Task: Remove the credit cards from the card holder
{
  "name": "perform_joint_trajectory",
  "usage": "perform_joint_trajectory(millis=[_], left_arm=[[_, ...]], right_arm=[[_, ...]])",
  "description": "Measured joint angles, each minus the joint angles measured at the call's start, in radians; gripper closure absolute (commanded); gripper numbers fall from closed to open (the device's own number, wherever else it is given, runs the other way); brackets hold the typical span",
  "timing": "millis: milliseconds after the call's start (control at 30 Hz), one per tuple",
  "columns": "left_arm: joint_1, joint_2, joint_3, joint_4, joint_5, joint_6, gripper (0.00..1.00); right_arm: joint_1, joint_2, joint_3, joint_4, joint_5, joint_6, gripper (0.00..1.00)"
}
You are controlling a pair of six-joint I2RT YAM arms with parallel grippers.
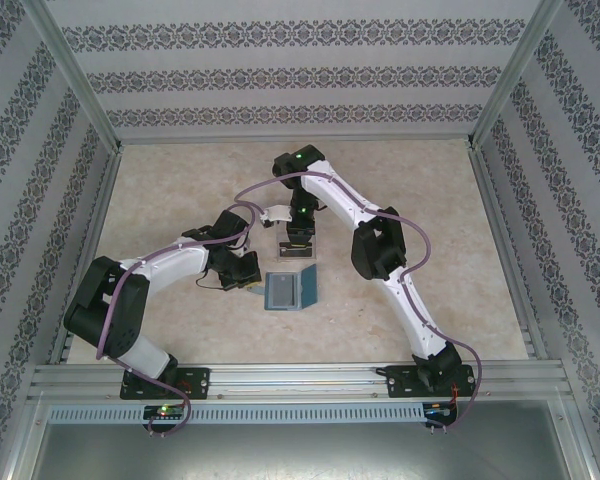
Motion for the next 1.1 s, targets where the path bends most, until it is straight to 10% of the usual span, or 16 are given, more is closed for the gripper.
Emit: perform_joint_trajectory(millis=[700, 1100], left_arm=[[-0.001, 0.0, 0.036, -0.001, 0.0, 0.0, 0.95], [-0.038, 0.039, 0.087, 0.0, 0.016, -0.001, 0.95]], right_arm=[[-0.001, -0.07, 0.009, 0.07, 0.068, 0.058, 0.75], [-0.001, -0.475, -0.568, 0.463, 0.006, 0.454, 0.7]])
